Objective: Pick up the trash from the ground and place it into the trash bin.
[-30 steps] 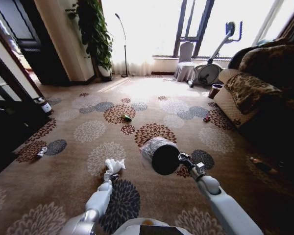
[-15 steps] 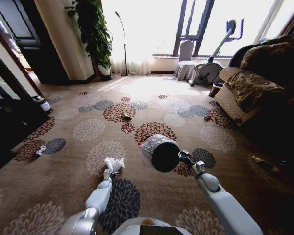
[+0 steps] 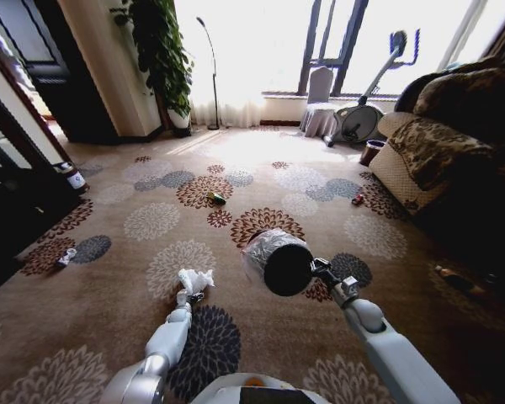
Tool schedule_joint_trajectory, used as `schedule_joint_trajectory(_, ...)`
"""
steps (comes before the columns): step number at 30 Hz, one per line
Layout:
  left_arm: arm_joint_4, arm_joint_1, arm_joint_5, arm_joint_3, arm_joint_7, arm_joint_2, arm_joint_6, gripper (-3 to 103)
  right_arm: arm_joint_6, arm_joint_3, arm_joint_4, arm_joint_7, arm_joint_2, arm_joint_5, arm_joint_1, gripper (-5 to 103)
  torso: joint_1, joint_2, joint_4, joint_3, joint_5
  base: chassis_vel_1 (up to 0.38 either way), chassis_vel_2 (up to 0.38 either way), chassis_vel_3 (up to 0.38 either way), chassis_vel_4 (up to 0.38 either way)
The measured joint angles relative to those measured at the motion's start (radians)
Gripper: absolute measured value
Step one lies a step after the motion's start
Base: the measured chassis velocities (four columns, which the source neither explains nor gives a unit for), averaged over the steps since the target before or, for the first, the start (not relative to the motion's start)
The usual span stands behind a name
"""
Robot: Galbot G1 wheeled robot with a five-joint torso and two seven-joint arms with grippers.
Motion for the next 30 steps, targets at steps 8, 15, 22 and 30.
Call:
schedule_joint_trajectory(8,-0.036,0.012,0.02,0.014,0.002,0.0,-0.07,100,0.009,0.028,0.016,0.0,-0.011,0.006,-0.021,0,-0.013,-0.036,-0.0001,-0.023,-0.0003,-0.039,0.04,0.036,-0.037)
schedule_joint_trajectory(15,-0.005,-0.017,0.037,0.016,-0.001,0.001,-0.064,100,0.009,0.066,0.067,-0.014,-0.023,0.004,-0.08,0,-0.014,-0.043,0.0003,-0.028,0.0001,-0.091,0.096,0.098,-0.086)
schedule_joint_trajectory(22,0.035,-0.062,0.042,0.013,-0.023,-0.022,0.001,102,0.009,0.091,0.079,-0.018,-0.029,0.002,-0.109,0,-0.014,-0.04,-0.0005,-0.027,0.0002,0.0,0.0,0.0,0.0)
schedule_joint_trajectory(30,0.048,-0.064,0.031,0.006,-0.055,-0.024,0.046,72,0.015,0.116,0.085,-0.024,-0.027,0.001,-0.139,0,-0.012,-0.037,0.0002,-0.025,0.0,0.0,0.0,0.0,0.0)
